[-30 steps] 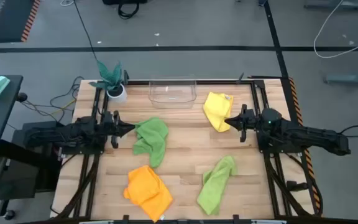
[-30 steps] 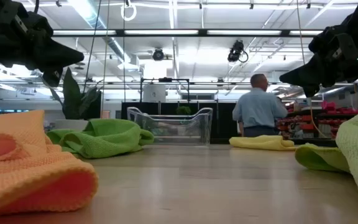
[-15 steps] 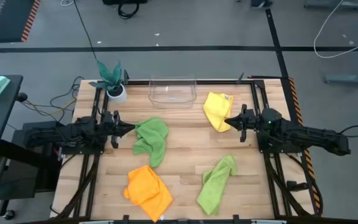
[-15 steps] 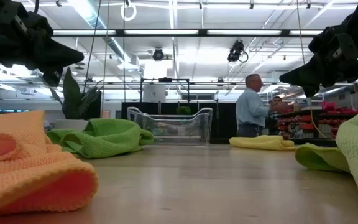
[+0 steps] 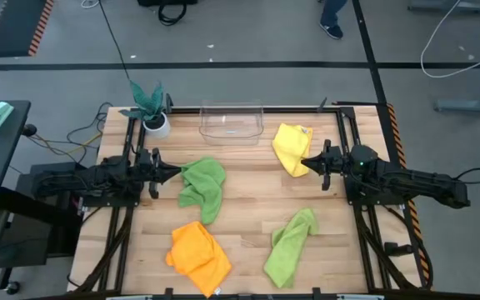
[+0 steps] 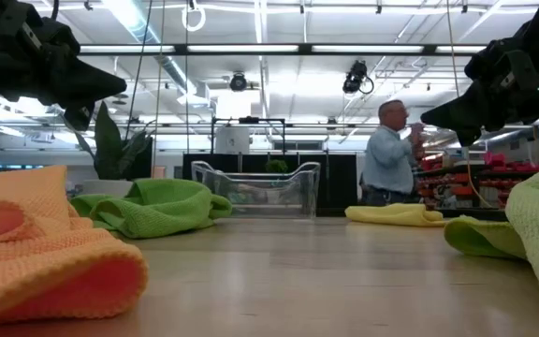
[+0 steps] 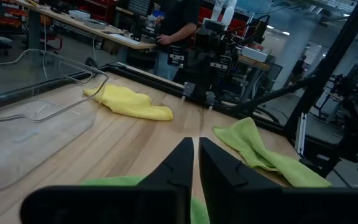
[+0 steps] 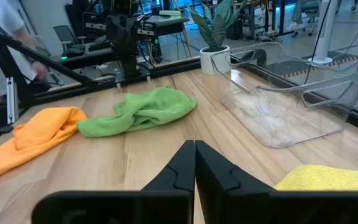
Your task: Fold microfiber towels
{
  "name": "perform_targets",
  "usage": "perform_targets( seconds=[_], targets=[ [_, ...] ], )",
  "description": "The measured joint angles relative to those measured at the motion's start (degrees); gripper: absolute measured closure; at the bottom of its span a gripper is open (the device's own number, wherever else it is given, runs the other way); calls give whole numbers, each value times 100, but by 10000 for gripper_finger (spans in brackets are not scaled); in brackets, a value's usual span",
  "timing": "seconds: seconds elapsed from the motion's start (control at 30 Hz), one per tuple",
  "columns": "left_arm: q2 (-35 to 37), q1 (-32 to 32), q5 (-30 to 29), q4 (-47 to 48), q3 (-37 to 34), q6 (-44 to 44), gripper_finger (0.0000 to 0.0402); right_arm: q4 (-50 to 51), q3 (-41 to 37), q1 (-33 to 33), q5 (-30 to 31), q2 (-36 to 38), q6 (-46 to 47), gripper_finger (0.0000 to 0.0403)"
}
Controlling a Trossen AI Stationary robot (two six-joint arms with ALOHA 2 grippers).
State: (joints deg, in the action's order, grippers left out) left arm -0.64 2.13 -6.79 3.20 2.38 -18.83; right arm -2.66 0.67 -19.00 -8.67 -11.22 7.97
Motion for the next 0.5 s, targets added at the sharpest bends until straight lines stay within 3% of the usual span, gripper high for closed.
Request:
perform_targets(
  seconds=[0.5],
  targets=[
    [2, 0, -1, -1, -1, 0, 366, 0, 0, 1, 0, -2, -2, 386]
  ],
)
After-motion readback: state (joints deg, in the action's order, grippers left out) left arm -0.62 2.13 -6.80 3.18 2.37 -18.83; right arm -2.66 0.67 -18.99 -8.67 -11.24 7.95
